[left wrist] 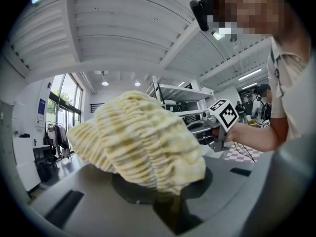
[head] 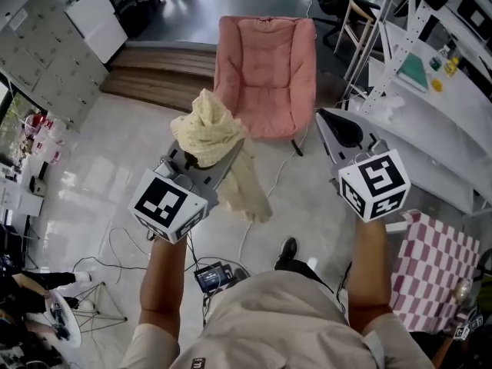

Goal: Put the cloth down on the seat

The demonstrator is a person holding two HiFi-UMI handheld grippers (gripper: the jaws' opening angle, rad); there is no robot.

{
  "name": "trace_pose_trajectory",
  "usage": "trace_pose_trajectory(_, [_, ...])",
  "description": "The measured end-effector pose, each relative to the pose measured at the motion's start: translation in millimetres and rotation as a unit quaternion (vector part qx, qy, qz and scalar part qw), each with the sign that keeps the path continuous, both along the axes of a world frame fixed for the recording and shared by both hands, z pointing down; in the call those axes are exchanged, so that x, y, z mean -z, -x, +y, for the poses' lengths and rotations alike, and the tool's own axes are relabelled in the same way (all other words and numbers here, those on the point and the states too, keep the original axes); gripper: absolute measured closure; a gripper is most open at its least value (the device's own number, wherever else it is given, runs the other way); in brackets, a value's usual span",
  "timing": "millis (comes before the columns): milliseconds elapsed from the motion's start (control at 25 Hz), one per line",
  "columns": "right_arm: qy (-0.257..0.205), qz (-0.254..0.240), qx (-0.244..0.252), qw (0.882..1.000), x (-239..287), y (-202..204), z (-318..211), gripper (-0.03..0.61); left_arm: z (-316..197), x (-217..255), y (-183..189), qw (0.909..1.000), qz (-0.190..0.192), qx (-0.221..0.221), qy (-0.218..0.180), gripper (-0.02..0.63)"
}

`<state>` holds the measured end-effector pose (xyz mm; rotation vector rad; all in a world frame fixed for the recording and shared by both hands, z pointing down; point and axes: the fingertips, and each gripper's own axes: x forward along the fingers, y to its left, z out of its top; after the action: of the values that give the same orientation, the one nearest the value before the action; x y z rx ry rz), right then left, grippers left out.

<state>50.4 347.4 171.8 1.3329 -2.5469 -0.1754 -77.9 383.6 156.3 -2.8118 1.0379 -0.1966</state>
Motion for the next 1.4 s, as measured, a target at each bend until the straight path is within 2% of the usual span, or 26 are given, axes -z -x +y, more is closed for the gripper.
trace_pose_trajectory(320, [0.009, -0.006, 0.032, 0.999, -8.3, -24.3, -47.5, 0.586, -38.2, -5.7, -31.2, 0.9995, -0.011, 0.026, 0.015, 0.543])
trace_pose_trajectory(480, [0.010, -0.012, 0.043, 0.999, -8.5, -40.6, -66.2, 0.586, -58.8, -5.7, -45.6, 0.9993, -0.008, 0.034, -0.012, 0.543])
trace_pose_trajectory(920, [0.011, -0.020, 0.051, 0.998, -14.9, -94.6, -97.8, 0.587, -91.9, -6.5, -97.3, 0.9975, -0.034, 0.060, 0.017, 0.543])
trace_pose_trajectory(1120, [0.014, -0.018, 0.039, 0.999, -17.0, -113.2, -99.4, 0.586, -103.2, -2.8, -118.4, 0.9990, -0.025, 0.038, 0.007, 0.543])
trace_pose_trajectory(1400, [0.026, -0.010, 0.008, 1.000, -31.1, -128.3, -124.4, 0.586, -142.8, -11.7, -133.3, 0.9996, -0.018, 0.010, 0.017, 0.543])
